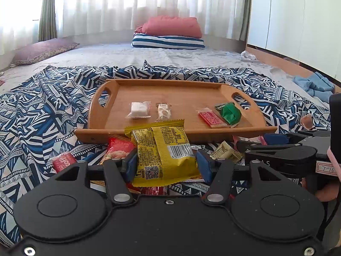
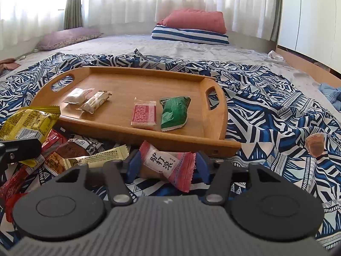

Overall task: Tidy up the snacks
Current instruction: 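Grasp the yellow snack packet in the pile with the left tool, then lift the yellow packet with the left tool while the right tool grasps the pink-and-white packet, then carry the yellow and pink-and-white packets over the tray and lower them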

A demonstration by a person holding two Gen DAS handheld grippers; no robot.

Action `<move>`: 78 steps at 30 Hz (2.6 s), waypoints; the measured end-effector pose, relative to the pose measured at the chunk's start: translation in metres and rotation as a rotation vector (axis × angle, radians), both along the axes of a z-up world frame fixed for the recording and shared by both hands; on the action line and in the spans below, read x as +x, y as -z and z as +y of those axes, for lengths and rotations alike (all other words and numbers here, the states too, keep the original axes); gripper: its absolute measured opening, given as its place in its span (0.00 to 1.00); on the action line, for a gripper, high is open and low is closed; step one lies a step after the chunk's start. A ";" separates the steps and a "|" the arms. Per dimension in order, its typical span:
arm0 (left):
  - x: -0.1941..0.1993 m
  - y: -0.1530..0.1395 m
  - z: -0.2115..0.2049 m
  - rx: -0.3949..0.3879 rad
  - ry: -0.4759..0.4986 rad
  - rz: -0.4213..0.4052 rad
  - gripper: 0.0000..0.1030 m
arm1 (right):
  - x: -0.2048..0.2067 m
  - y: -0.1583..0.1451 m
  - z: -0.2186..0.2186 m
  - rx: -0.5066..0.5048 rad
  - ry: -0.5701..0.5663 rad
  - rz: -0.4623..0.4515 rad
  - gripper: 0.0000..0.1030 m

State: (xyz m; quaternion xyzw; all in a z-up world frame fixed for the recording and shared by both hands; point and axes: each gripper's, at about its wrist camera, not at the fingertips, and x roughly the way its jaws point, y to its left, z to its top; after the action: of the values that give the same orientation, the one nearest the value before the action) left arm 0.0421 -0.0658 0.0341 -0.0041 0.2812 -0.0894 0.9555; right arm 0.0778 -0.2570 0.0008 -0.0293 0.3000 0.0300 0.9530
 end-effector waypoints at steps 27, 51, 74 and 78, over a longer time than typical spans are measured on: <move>0.003 -0.005 0.011 -0.006 -0.021 -0.014 0.53 | 0.001 0.002 0.011 0.034 0.023 0.037 0.52; 0.047 -0.033 0.038 -0.021 -0.022 -0.074 0.53 | 0.002 -0.042 -0.014 0.111 0.074 -0.034 0.37; 0.204 -0.037 0.051 -0.131 0.032 0.084 0.53 | 0.132 -0.048 -0.053 0.352 0.125 0.082 0.38; 0.228 -0.028 0.039 -0.099 0.055 0.116 0.53 | 0.150 -0.040 -0.051 0.345 0.118 0.100 0.38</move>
State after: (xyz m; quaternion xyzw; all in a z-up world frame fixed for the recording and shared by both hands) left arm 0.2702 -0.0264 0.0617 -0.0485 0.3311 -0.1291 0.9335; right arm 0.2277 -0.3076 0.0404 0.1536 0.3388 0.0265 0.9279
